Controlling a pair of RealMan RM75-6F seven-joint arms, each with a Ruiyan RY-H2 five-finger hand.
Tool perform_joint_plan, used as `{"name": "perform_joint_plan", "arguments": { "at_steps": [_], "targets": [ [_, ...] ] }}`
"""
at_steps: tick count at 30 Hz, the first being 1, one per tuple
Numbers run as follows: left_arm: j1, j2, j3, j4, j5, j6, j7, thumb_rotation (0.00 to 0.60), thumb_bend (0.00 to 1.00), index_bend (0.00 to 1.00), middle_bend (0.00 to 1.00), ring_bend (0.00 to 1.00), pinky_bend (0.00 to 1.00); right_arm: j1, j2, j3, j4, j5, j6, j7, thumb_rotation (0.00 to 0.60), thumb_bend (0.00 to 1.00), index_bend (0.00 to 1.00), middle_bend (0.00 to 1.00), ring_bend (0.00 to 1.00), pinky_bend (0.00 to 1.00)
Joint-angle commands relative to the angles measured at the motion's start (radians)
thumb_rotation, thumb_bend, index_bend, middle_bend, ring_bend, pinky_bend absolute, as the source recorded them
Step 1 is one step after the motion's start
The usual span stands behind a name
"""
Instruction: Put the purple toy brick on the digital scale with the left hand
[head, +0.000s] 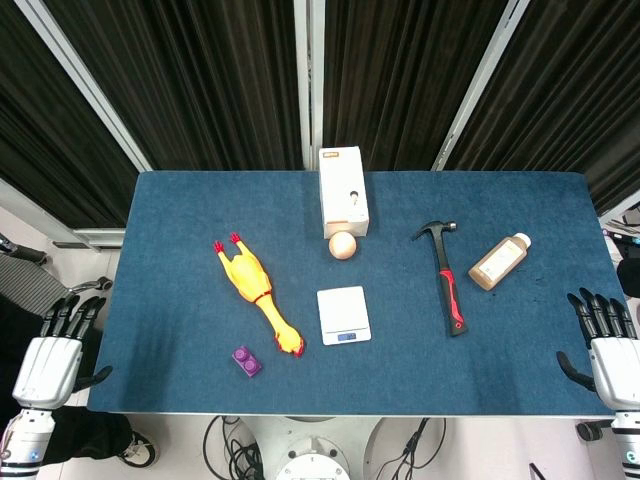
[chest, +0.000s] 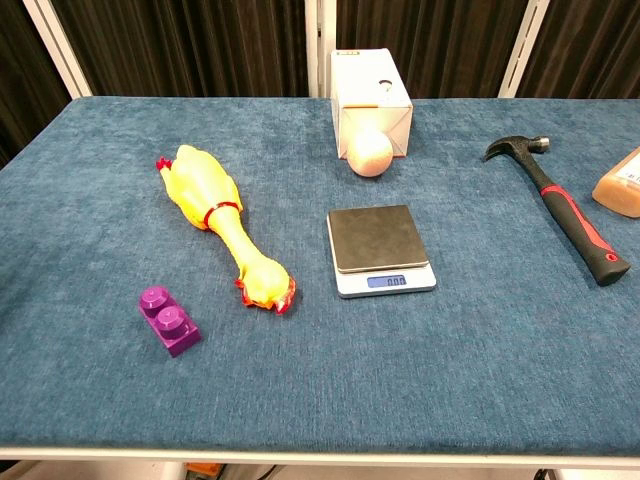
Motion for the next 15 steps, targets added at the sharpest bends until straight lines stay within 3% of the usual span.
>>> {"name": "perform_joint_plan", "arguments": {
  "at_steps": [1,15],
  "targets": [
    [0.0,0.0,0.0,-0.001,0.001,-0.001,0.001,0.6,0.04,0.04,0.09,0.0,0.0,0.001,-0.001,0.0,0.0,0.002,-0.003,0.0,0.6,0.22,0.0,0.0,0.0,0.0],
    [-0.024,0.009,-0.011,-0.024,0.022,-0.015,0.02,0.6,0.04,0.04,0.09,0.0,0.0,-0.004,0.002,0.001,0.007,0.002,0.007,0.013,0.6,0.22,0.0,0.0,0.0,0.0]
  ]
}}
